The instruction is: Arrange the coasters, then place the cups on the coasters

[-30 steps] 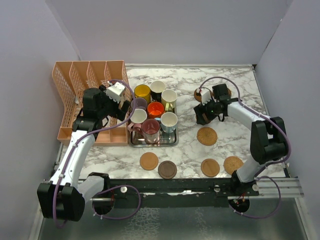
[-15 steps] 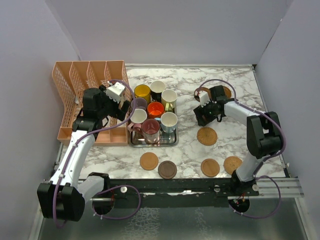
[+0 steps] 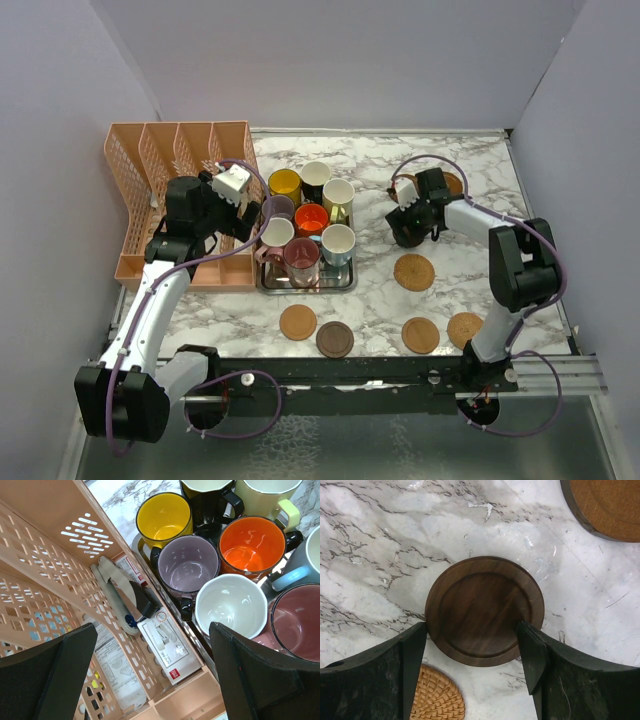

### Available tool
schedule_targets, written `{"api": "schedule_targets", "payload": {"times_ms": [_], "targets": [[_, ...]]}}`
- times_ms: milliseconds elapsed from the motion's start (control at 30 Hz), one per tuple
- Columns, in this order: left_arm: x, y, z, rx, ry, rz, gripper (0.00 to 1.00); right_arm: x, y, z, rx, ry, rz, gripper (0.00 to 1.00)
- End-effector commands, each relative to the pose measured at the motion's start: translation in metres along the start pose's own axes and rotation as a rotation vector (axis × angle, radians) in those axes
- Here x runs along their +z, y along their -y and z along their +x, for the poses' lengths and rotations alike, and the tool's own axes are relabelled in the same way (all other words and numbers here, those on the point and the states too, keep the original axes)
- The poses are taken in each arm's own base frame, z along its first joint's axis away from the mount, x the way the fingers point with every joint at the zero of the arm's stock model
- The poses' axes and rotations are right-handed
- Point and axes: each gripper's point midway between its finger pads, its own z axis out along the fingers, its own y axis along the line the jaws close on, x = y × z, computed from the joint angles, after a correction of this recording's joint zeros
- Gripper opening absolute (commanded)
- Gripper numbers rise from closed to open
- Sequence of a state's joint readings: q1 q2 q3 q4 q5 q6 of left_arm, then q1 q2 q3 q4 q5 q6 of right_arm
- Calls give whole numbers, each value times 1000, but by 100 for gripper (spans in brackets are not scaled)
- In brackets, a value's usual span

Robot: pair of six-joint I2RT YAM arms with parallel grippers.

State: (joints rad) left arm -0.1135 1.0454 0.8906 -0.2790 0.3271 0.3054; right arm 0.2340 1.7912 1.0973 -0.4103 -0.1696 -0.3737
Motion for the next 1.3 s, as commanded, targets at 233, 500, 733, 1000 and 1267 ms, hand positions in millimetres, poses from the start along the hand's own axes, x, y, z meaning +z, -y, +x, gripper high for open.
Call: {"api": "schedule_targets", "payload": {"times_ms": [233,500,733,1000,1267], "targets": [[-3,6,-3,13,21,22,99,12,17,-5,-10,-17,62,73],[-4,5,-4,13,23,19,99,16,24,-9,-7,-29,85,72],[-4,5,-5,15,24,19,99,13,25,3,-2,-58,77,72],[-5,6,-5,15,24,22,99,6,30,12,23,-68,66,71],[-4,6,-5,14,24,26,99,8,6,16,12,-75,-71,71]]}}
